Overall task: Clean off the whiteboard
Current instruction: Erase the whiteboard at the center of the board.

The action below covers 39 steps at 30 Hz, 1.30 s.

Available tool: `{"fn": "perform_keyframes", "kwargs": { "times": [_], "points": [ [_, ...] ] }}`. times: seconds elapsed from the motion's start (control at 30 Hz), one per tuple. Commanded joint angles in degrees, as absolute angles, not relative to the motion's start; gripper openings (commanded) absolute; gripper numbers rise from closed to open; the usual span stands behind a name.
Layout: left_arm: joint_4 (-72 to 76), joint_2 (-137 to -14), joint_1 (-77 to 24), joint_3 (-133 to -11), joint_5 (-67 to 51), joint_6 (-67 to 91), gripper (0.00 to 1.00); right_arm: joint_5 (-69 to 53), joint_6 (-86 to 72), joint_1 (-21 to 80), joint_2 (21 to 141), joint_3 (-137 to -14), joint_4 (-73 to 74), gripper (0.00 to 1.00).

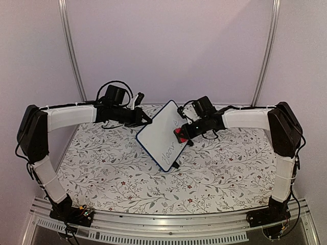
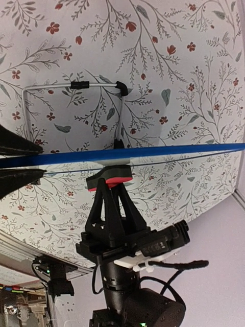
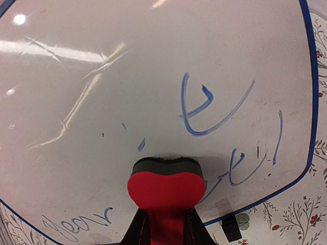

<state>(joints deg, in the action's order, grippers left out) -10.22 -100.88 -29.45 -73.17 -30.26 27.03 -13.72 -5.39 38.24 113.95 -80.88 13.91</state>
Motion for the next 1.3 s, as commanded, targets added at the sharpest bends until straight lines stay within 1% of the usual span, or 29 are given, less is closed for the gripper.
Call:
{"fn": "perform_keyframes", "kwargs": {
  "times": [0.0,0.3,0.4,0.6,0.77,0.87,1.03,1.27],
  "points": [
    [-8.75,-101.14,-29.65,-73.58,-31.6,26.8,0.09,-13.63,-5.29,40.08,114.06,-83.88,16.39,0.05],
    [-8.71,-101.41,-29.69,-73.5,-31.48,26.7,0.09,-11.9,-4.17,39.97,118.57,-94.81,20.43,0.05],
    [-8.72,-101.51,-29.63,-73.56,-31.6,26.71,0.09,-12.04,-3.83,39.98,119.38,-95.43,20.61,0.05],
    [-8.74,-101.17,-29.57,-73.48,-31.56,26.6,0.09,-12.29,-3.48,39.74,117.92,-88.51,19.23,0.05],
    [-8.71,-101.34,-29.58,-73.49,-31.59,26.55,0.09,-12.45,-4.09,39.22,113.74,-81.16,16.83,0.05],
    [-8.68,-101.4,-29.68,-73.48,-31.83,26.65,0.09,-12.36,-4.15,39.02,112.37,-80.4,16.65,0.05],
    [-8.66,-101.26,-29.65,-73.22,-31.72,26.66,0.09,-12.68,-4.13,38.77,112.54,-83.87,17.2,0.05],
    [-8.5,-101.24,-29.65,-72.95,-31.75,26.69,0.09,-12.85,-3.7,36.45,116.27,-92.72,18.71,0.05]
  ]
}}
